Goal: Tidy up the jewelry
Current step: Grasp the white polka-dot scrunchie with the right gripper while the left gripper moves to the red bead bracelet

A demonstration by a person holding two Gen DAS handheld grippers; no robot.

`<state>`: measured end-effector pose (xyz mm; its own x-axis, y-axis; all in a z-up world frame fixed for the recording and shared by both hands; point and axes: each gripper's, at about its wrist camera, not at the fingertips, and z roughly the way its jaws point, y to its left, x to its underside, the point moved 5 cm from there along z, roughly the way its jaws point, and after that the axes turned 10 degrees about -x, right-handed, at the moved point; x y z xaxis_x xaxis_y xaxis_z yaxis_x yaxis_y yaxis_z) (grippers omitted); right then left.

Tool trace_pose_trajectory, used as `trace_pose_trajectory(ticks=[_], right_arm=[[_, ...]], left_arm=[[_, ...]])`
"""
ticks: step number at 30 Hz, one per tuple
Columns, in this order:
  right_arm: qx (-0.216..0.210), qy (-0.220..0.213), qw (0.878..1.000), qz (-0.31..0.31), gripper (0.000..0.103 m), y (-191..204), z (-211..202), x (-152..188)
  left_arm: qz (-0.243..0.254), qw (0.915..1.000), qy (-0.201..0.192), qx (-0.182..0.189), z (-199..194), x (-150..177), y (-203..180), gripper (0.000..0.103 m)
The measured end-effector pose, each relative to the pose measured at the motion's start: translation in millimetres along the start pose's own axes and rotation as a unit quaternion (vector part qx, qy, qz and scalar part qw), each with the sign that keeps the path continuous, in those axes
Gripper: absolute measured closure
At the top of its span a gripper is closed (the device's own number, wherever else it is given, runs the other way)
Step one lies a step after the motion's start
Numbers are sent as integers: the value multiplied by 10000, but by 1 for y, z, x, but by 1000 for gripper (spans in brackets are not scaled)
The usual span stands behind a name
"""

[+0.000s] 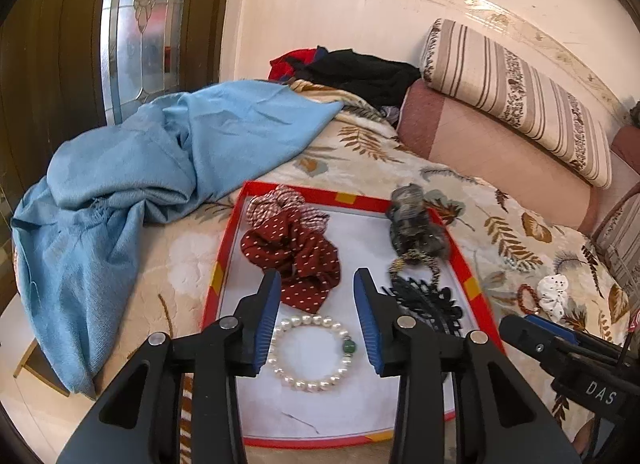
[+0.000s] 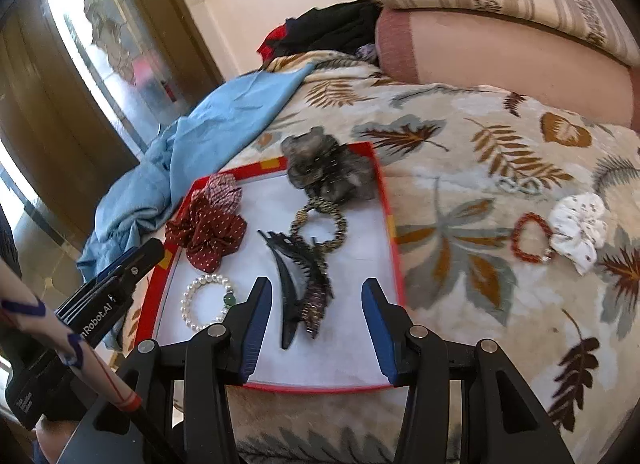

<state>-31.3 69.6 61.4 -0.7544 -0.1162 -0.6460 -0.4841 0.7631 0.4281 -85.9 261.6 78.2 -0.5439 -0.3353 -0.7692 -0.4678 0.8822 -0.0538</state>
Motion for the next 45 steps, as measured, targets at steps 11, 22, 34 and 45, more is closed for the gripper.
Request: trace_pose_trajectory(ticks=[11, 22, 34, 45], right_arm=[[301, -440, 9959, 733, 49, -76, -73, 21], [457, -956, 9816, 1587, 41, -165, -134, 47], [555, -1246, 9564, 2584, 40, -262, -157, 60], [562, -847, 9640, 2456, 27, -270, -103, 15]], left_arm=[[665, 9961, -268, 513, -44, 3, -77, 63], [1654, 9822, -192, 873, -73, 43, -166, 61], [2035, 9737, 301, 979, -47, 73, -208, 59], [2160, 9673, 548, 1212, -20, 86, -227, 59]])
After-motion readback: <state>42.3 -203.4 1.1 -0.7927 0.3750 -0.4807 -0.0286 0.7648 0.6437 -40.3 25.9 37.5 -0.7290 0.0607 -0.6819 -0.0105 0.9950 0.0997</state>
